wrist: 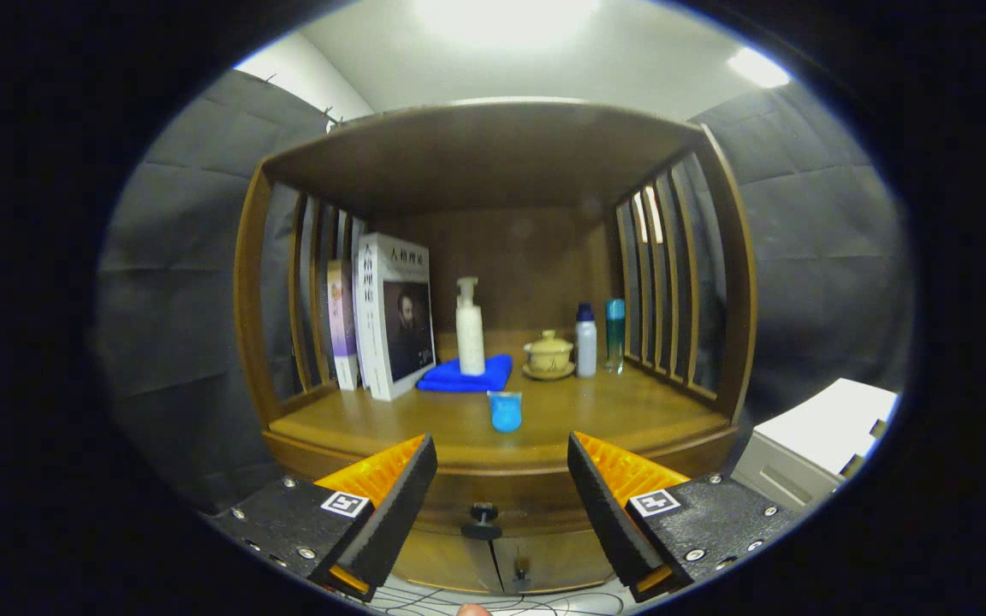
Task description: Pull open the drawer, take out the items inside it, and place them on the countertop above the cabinet.
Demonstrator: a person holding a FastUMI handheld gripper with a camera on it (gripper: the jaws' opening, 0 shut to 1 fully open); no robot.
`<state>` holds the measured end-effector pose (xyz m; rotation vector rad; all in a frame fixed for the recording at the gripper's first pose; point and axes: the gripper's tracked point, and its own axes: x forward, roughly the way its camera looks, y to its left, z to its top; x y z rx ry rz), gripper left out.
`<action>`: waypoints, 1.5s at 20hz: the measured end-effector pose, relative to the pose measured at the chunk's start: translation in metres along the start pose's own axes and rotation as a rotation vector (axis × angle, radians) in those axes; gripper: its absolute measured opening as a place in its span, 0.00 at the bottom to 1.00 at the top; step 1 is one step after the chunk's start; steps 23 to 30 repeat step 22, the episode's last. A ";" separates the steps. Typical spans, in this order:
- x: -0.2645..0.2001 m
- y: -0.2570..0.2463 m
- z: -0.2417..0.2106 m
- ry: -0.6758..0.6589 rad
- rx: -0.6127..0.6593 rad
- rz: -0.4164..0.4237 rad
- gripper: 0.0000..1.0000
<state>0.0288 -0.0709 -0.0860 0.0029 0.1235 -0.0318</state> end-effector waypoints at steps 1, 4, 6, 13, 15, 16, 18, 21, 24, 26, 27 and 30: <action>-0.003 -0.006 0.021 -0.016 -0.020 -0.007 0.95; -0.018 -0.013 0.075 -0.064 -0.090 -0.015 0.95; -0.025 -0.012 0.095 -0.069 -0.126 -0.006 0.95; -0.057 0.003 0.112 -0.087 -0.145 0.009 0.95; -0.062 0.002 0.105 -0.073 -0.150 -0.022 0.95; -0.063 0.005 0.098 -0.045 -0.138 -0.021 0.95; -0.064 0.016 0.096 -0.046 -0.107 0.005 0.95; -0.061 0.013 0.084 -0.028 -0.148 -0.008 0.95; -0.062 0.012 0.081 -0.020 -0.168 -0.012 0.95; -0.062 0.012 0.081 -0.020 -0.168 -0.012 0.95; -0.062 0.012 0.081 -0.020 -0.168 -0.012 0.95; -0.062 0.012 0.081 -0.020 -0.168 -0.012 0.95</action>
